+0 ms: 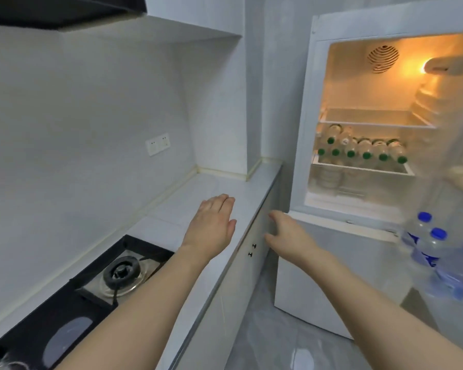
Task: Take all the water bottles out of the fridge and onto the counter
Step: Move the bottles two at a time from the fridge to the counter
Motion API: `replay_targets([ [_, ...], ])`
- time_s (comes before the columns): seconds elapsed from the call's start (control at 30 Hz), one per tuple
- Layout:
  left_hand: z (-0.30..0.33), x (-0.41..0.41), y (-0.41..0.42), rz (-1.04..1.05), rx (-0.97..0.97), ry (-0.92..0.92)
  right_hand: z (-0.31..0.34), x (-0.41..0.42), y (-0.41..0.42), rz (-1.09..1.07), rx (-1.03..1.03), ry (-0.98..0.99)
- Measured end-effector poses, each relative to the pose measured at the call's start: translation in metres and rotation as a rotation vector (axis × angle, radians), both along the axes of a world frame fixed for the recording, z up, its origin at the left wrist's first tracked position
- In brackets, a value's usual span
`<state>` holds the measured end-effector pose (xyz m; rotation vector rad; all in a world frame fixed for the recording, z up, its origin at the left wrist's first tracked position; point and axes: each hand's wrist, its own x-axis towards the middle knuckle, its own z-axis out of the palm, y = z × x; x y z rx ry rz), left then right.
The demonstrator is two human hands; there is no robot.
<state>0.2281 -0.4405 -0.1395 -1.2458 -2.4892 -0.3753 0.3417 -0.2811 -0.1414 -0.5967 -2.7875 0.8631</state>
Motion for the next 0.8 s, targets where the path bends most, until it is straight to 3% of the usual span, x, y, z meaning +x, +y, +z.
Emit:
replay_targets([
  [0.3,-0.017,-0.054,0.138,-0.178,-0.014,-0.035,-0.019,-0.025,0.115,-0.22,-0.02,0.014],
  [0.57,0.015,-0.142,0.266,-0.26,0.134,-0.163,0.016,-0.095,0.229,-0.381,-0.012,0.06],
  [0.8,0.018,-0.158,0.377,-0.433,0.178,-0.341,0.016,-0.123,0.317,-0.534,-0.025,0.071],
])
